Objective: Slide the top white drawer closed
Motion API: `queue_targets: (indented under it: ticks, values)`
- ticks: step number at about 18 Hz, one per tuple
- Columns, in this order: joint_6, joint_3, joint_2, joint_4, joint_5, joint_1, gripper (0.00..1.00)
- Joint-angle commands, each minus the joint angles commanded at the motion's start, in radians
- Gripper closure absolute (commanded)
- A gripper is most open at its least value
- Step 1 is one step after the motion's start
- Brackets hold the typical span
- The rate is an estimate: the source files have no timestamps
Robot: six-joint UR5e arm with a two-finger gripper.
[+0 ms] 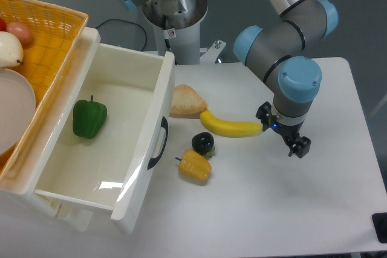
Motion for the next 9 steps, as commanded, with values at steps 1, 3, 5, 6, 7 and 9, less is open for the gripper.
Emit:
queue_targets:
  ticks: [1, 3, 5, 6, 7, 9]
  values:
    - [-0.002, -0.002, 0.000, 0.000, 0.000, 0.000, 0.00]
    - [-0.012, 0.000, 0.000, -0.002, 0.000, 0.000, 0.00]
    - [-0.037, -0.006, 0.000, -0.002, -0.003, 0.000, 0.00]
    - [-0.057, -0.011, 0.000, 0.000, -0.012, 0.002, 0.00]
    - [-0.083, -0.018, 0.000, 0.002, -0.026, 0.003, 0.00]
    - [-0.130, -0.054, 0.012, 0.017, -0.047, 0.009, 0.00]
